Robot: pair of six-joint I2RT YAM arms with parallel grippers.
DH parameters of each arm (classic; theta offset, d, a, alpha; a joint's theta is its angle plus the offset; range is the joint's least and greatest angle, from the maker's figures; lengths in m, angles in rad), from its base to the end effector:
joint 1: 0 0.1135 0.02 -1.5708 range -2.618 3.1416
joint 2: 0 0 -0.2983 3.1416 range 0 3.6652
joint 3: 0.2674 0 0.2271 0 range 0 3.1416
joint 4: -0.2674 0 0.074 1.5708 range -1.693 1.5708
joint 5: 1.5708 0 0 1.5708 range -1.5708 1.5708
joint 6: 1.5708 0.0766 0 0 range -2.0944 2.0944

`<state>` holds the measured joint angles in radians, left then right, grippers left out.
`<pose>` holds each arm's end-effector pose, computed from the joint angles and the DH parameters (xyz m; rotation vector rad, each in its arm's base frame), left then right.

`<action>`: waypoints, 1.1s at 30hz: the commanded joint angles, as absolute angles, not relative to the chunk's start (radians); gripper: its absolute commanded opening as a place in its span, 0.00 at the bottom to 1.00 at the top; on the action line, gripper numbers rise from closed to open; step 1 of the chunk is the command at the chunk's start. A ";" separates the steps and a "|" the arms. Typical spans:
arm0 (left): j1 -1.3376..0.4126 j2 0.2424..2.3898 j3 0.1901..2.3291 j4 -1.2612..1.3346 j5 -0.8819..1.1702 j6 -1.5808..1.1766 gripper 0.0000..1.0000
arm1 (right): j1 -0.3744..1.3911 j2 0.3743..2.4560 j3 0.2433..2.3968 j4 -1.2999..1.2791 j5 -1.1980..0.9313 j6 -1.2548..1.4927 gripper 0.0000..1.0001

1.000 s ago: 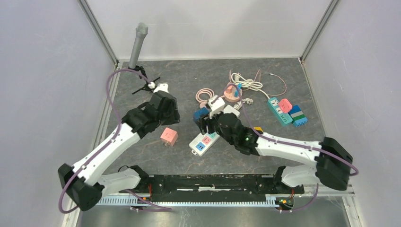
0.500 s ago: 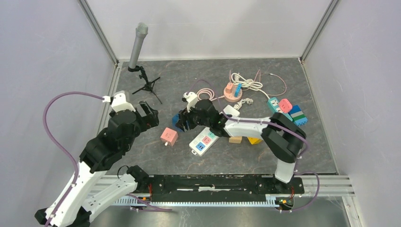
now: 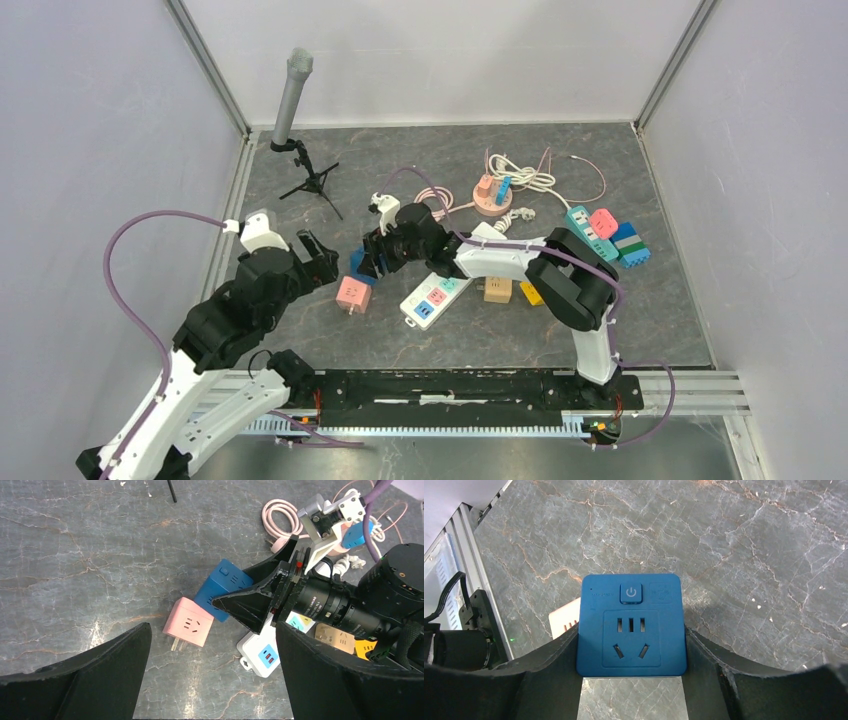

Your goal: Pull the plug off the socket

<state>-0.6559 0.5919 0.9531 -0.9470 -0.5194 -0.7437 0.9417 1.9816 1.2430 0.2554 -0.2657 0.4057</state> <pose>0.0812 -0.0145 0.3358 -0.3845 2.0488 -0.2938 0.2617 0.3938 0.2152 -0.7603 2.0918 1.0685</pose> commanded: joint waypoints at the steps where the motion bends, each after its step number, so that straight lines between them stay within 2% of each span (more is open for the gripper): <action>1: -0.652 0.570 0.948 -0.945 -0.523 -0.795 1.00 | 0.938 1.991 1.306 0.190 -0.257 0.441 0.69; 6: -0.652 0.561 0.942 -0.954 -0.525 -0.795 1.00 | 0.924 1.987 1.326 0.156 -0.223 0.485 0.81; 8: -0.652 0.560 0.936 -0.953 -0.524 -0.799 1.00 | 0.919 1.999 1.356 0.115 -0.203 0.492 0.83; 12: -0.653 0.568 0.928 -0.953 -0.525 -0.803 1.00 | 0.912 2.044 1.420 0.024 -0.170 0.504 0.83; 18: -0.652 0.576 0.930 -0.953 -0.526 -0.793 1.00 | 0.908 2.058 1.415 0.025 -0.166 0.528 0.81; 27: -0.653 0.559 0.930 -0.913 -0.502 -0.757 1.00 | 0.887 1.897 1.401 0.022 -0.120 0.450 0.84; 33: -0.653 0.580 0.929 -0.784 -0.348 -0.670 1.00 | 0.827 1.750 1.358 -0.126 0.093 0.380 0.85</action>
<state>-0.6559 0.5671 0.9279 -0.9100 -0.4606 -0.7486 0.8745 1.8778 1.3808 -0.0425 -0.0818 0.4423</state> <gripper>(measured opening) 0.994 0.848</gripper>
